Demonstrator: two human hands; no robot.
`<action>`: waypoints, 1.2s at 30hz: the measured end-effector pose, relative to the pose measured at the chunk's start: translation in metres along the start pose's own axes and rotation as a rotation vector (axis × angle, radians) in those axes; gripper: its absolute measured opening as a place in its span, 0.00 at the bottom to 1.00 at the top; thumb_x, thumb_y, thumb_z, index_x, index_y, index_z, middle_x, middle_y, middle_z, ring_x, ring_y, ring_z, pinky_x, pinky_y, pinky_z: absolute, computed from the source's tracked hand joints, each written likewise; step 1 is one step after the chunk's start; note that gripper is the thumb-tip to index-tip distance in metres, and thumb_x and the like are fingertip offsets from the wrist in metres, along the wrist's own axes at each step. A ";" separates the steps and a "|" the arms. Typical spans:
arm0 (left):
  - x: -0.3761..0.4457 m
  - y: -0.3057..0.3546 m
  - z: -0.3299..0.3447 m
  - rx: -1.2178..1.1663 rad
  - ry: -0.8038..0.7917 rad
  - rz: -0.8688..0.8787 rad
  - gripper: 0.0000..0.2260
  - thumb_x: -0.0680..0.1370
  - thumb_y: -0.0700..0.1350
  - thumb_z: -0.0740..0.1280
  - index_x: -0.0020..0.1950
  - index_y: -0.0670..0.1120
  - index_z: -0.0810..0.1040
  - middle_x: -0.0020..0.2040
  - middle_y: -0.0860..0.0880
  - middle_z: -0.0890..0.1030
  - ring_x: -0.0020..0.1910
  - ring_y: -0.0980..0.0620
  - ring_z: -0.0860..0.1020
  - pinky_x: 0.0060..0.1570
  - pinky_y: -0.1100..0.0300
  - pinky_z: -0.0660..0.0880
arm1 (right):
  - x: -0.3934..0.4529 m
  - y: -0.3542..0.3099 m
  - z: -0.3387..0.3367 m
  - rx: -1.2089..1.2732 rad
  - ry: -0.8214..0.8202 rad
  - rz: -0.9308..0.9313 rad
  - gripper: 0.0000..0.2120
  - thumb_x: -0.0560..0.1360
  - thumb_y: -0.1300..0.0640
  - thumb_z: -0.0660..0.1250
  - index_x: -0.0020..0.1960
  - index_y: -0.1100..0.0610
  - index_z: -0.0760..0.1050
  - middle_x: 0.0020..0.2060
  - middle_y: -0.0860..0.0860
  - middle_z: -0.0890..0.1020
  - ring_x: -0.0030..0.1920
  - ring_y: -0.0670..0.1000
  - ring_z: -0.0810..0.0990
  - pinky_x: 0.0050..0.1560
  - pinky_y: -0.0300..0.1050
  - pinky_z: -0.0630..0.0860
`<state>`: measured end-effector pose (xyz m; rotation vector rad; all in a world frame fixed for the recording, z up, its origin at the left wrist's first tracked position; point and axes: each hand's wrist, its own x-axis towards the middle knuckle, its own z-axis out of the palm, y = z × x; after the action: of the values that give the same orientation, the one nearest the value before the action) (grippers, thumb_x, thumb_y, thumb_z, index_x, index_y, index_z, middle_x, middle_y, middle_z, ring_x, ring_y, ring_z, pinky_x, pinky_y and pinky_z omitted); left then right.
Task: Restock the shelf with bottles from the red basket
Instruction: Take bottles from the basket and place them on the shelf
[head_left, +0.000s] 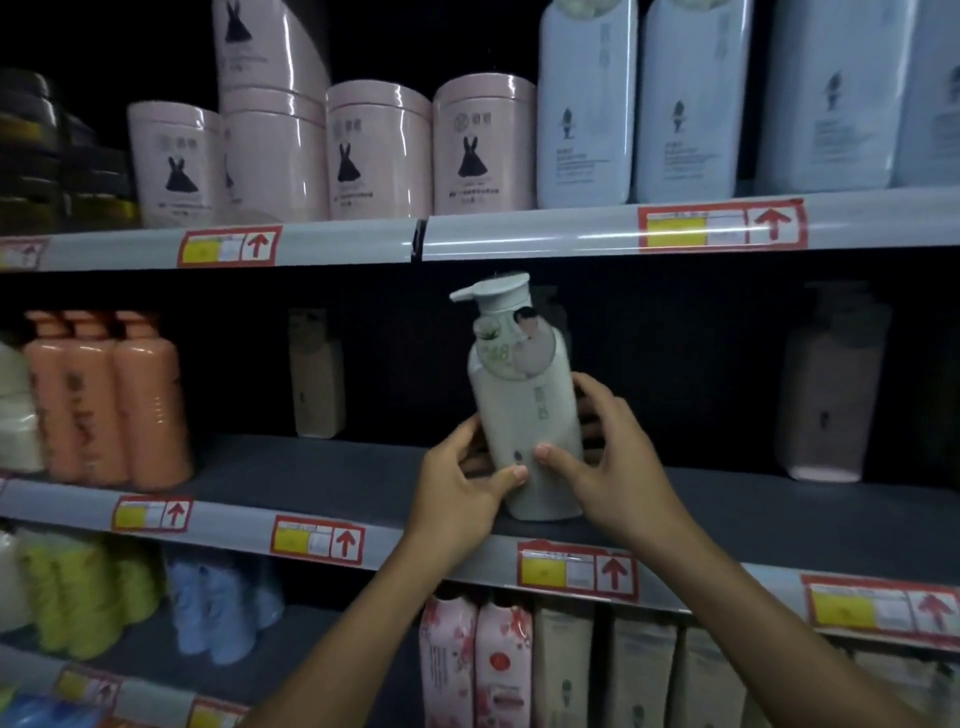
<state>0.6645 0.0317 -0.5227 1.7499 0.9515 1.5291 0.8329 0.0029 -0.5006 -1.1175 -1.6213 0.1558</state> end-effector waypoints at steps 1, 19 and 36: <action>0.001 -0.002 -0.001 0.010 0.002 -0.003 0.25 0.73 0.33 0.76 0.68 0.48 0.77 0.52 0.55 0.84 0.46 0.67 0.83 0.41 0.71 0.78 | 0.002 0.002 0.002 0.007 -0.003 0.013 0.34 0.75 0.55 0.75 0.76 0.44 0.65 0.62 0.46 0.73 0.61 0.45 0.76 0.62 0.48 0.79; 0.000 -0.014 0.012 0.335 0.050 -0.061 0.25 0.70 0.44 0.81 0.66 0.52 0.80 0.52 0.55 0.86 0.47 0.59 0.85 0.46 0.64 0.82 | -0.008 0.017 0.020 -0.093 0.149 0.416 0.18 0.72 0.51 0.79 0.54 0.54 0.74 0.46 0.48 0.81 0.47 0.47 0.82 0.48 0.45 0.81; 0.052 -0.038 0.038 0.398 0.079 -0.140 0.22 0.70 0.43 0.81 0.61 0.50 0.80 0.54 0.50 0.86 0.53 0.52 0.84 0.51 0.54 0.83 | 0.035 0.037 0.030 -0.132 0.085 0.502 0.17 0.74 0.52 0.77 0.56 0.59 0.76 0.54 0.55 0.83 0.51 0.53 0.82 0.52 0.51 0.82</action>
<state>0.7012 0.0968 -0.5311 1.8489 1.4671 1.3962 0.8318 0.0615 -0.5107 -1.5982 -1.2644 0.3258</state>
